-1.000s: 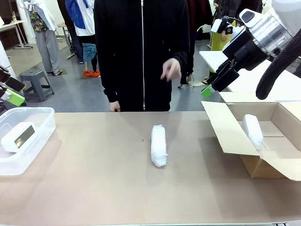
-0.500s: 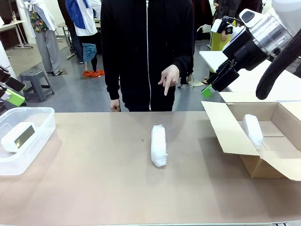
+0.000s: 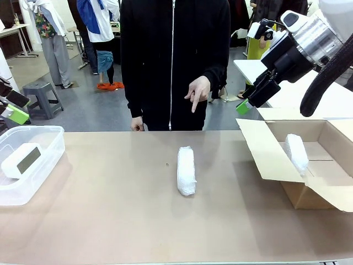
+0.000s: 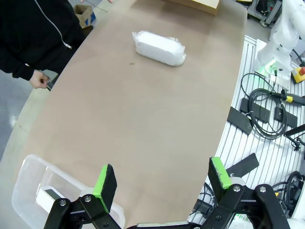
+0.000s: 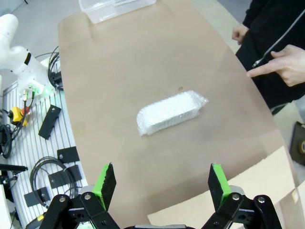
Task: Separate and place wrapped and unwrapped clocks.
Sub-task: Pick up the Digital clock indicated by the person.
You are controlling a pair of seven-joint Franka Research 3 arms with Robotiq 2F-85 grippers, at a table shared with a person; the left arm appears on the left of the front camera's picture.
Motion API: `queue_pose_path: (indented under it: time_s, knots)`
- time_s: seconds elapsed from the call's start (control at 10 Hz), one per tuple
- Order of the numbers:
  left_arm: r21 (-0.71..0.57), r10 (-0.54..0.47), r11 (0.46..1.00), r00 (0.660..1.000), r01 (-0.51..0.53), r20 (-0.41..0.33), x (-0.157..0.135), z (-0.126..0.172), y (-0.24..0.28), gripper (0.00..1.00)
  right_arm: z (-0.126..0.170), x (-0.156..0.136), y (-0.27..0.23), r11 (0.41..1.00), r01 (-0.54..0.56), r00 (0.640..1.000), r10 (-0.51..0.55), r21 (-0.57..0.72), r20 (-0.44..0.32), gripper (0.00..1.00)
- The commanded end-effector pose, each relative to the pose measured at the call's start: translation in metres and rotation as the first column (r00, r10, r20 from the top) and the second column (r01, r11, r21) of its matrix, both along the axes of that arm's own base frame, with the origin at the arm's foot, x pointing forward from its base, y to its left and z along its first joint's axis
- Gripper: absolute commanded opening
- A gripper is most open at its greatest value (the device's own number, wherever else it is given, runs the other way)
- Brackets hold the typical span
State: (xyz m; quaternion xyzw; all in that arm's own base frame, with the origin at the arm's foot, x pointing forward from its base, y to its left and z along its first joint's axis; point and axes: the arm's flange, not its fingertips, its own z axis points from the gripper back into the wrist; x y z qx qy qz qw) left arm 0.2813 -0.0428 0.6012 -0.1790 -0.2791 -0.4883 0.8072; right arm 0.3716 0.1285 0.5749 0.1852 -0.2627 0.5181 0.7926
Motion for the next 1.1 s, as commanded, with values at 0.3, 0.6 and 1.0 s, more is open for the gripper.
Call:
queue_pose_path:
  time_s: [0.3, 0.6, 1.0]
  knots:
    - [-0.011, -0.002, 1.000, 1.000, 0.002, -0.006, 0.000, 0.000, -0.001, 1.00, 0.011, 0.006, 0.037, 0.996, 0.075, 0.992, -0.080, -0.057, -0.096, 1.00]
    - [-0.011, -0.002, 1.000, 1.000, 0.002, -0.006, 0.000, 0.000, -0.001, 1.00, 0.000, 0.031, 0.171, 0.930, 0.228, 0.882, -0.322, -0.287, -0.344, 1.00]
    - [-0.011, -0.002, 1.000, 1.000, 0.002, -0.006, 0.000, 0.000, -0.001, 1.00, -0.067, 0.045, 0.233, 0.779, 0.417, 0.649, -0.616, -0.468, -0.447, 1.00]
